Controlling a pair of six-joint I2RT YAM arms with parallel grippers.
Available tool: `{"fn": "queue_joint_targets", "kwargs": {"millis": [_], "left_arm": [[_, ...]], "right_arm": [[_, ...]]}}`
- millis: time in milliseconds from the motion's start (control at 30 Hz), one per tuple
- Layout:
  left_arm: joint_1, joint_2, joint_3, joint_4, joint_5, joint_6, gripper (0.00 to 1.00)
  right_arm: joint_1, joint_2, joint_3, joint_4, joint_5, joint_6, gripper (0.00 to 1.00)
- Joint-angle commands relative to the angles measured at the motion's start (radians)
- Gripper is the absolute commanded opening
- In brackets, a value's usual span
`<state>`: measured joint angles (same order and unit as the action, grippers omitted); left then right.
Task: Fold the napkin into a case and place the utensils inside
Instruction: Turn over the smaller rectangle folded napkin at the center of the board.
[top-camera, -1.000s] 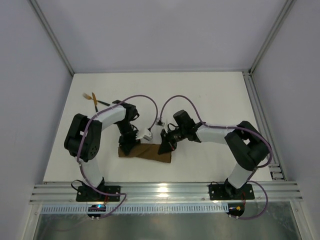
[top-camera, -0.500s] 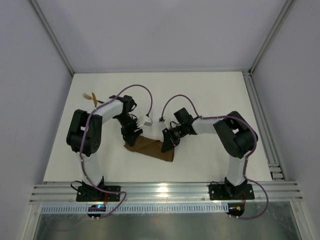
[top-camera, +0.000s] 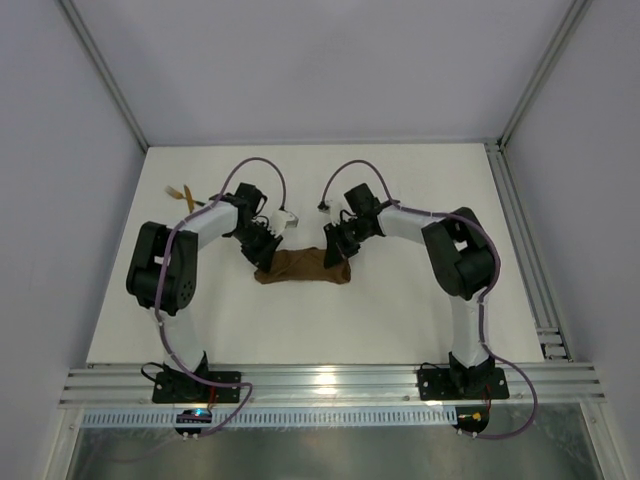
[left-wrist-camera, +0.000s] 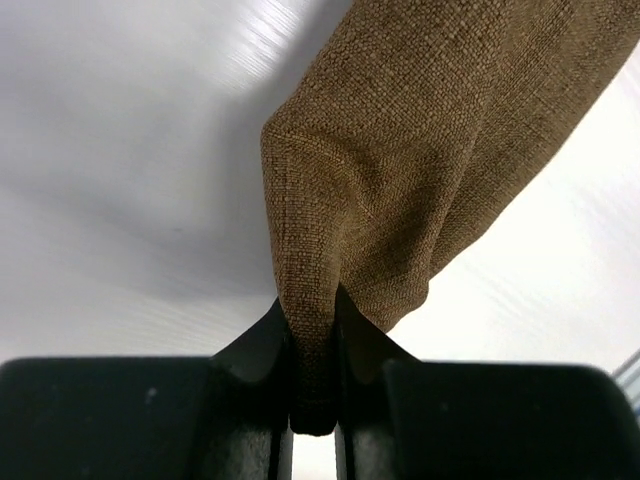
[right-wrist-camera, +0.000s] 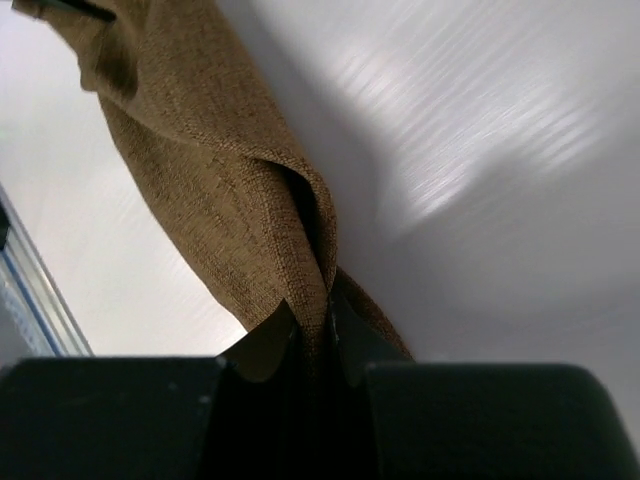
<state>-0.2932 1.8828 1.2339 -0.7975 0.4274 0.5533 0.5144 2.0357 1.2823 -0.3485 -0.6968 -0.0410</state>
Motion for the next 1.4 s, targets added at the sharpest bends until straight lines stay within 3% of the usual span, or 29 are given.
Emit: {"fn": "queue_joint_targets", "kwargs": {"millis": [0, 133, 300, 500, 667, 967, 1000, 1267, 1367], "left_arm": [[0.012, -0.004, -0.005, 0.227, -0.096, -0.148, 0.0], [0.012, 0.054, 0.058, 0.274, -0.093, -0.234, 0.0], [0.012, 0.131, 0.147, 0.265, -0.059, -0.312, 0.0], [0.008, 0.145, 0.159, 0.261, -0.052, -0.32, 0.01], [0.008, 0.187, 0.237, 0.181, 0.006, -0.392, 0.03], [-0.004, 0.168, 0.211, 0.208, 0.031, -0.523, 0.13], [-0.007, 0.154, 0.194, 0.228, 0.027, -0.532, 0.15], [0.022, -0.086, 0.053, 0.287, -0.122, -0.52, 0.7], [0.023, -0.137, 0.061, 0.256, -0.138, -0.477, 0.75]], "right_arm": [[-0.022, 0.052, 0.168, -0.084, 0.177, 0.036, 0.1], [-0.065, 0.142, 0.323, -0.133, 0.244, 0.084, 0.15], [-0.12, 0.222, 0.469, -0.23, 0.374, 0.049, 0.4], [-0.206, 0.133, 0.521, -0.219, 0.358, -0.032, 0.57], [-0.261, 0.063, 0.533, -0.241, 0.341, -0.066, 0.58], [-0.263, -0.009, 0.22, 0.038, 0.25, 0.101, 0.58], [-0.261, -0.011, 0.207, 0.048, 0.25, 0.111, 0.58], [-0.261, -0.092, 0.178, 0.089, 0.378, 0.133, 0.56], [-0.26, -0.146, 0.164, 0.086, 0.439, 0.135, 0.56]]}}
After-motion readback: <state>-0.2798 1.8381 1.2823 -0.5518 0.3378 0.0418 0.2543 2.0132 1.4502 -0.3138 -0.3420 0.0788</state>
